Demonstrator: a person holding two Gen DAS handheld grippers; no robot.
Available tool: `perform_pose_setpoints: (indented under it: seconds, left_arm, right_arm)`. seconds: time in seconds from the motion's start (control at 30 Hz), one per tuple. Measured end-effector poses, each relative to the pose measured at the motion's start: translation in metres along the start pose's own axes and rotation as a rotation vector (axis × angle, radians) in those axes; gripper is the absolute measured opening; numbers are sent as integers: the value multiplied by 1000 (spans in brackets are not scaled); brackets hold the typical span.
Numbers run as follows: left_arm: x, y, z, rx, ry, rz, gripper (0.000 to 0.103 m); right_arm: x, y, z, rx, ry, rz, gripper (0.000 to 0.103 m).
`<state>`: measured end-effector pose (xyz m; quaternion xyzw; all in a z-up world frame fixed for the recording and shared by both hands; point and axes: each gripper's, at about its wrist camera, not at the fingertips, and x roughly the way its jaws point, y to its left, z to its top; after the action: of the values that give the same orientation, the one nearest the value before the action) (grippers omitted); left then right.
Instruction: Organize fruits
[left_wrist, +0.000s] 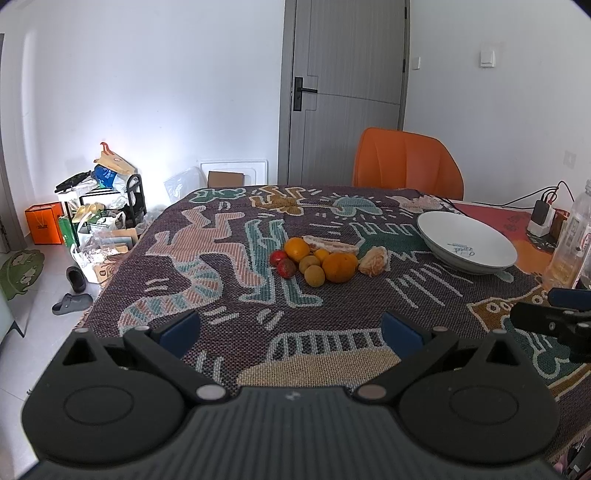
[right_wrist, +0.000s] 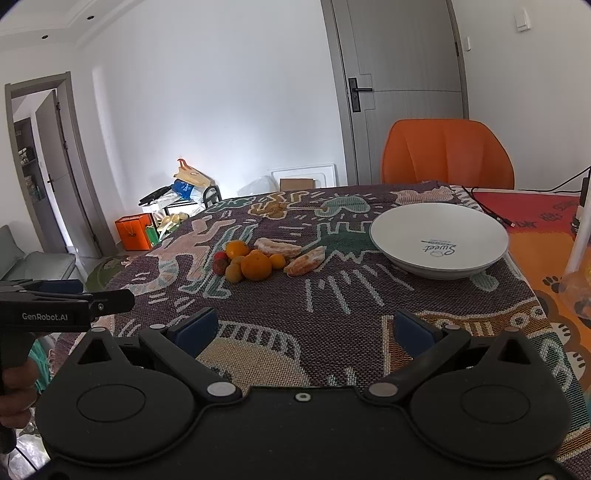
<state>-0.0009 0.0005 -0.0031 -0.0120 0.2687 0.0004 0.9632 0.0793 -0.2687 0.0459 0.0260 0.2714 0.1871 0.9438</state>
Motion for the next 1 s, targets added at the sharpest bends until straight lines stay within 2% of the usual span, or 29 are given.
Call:
perform_pose_setpoints:
  seconds: [0.7,1.0]
  left_arm:
    - [3,0,0,-1,-11,-9,103]
    - [17,8,4,-18,-43,-16,103]
  right_arm:
    - [4,0,1,-12,-18,1,103]
    - [16,-5,2,-10,-30,44,103]
